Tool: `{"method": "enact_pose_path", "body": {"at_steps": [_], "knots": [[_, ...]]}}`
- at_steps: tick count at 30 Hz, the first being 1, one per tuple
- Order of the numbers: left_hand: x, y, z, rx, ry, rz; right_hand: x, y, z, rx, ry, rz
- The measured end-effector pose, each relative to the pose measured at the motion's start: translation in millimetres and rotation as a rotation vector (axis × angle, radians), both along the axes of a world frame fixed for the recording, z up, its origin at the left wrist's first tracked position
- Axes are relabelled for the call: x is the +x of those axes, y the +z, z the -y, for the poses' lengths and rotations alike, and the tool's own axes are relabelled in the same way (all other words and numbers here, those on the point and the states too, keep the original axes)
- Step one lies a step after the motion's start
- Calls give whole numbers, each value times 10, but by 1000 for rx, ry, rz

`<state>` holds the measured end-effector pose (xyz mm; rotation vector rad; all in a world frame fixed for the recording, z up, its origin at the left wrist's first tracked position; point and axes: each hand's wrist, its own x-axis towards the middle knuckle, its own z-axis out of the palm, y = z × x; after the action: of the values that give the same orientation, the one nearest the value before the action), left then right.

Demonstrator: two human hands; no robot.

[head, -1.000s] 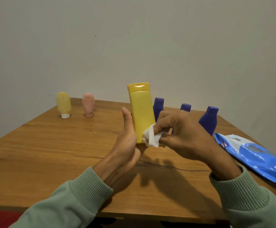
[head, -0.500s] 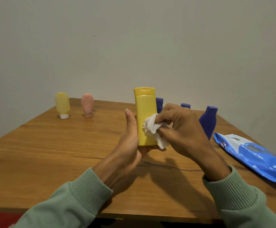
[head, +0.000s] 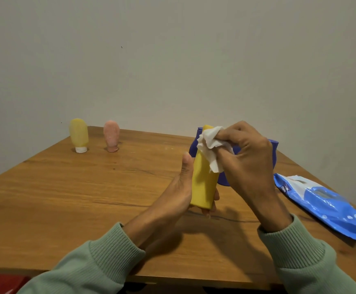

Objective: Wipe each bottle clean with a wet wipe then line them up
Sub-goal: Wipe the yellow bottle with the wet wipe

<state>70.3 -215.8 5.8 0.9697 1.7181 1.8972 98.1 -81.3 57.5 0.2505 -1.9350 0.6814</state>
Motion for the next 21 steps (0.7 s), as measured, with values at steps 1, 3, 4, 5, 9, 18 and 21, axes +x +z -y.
{"method": "enact_pose_path", "body": {"at_steps": [1, 3, 4, 5, 9, 18, 21], "knots": [[5, 1, 4, -13, 14, -15, 3, 15, -16, -4, -4, 3], [7, 6, 6, -27, 23, -22, 3, 39, -58, -36, -26, -17], [5, 10, 6, -33, 19, -18, 2, 48, -77, -52, -40, -30], [7, 17, 7, -37, 15, -17, -1, 53, -92, -66, -52, -40], [12, 13, 12, -48, 33, -54, 3, 64, -99, -60, -28, -39], [0, 11, 8, 20, 27, -17, 5, 85, -128, -51, -18, -62], [-28, 14, 5, 99, 8, 59, 25, 96, -123, -62, -7, -21]]}}
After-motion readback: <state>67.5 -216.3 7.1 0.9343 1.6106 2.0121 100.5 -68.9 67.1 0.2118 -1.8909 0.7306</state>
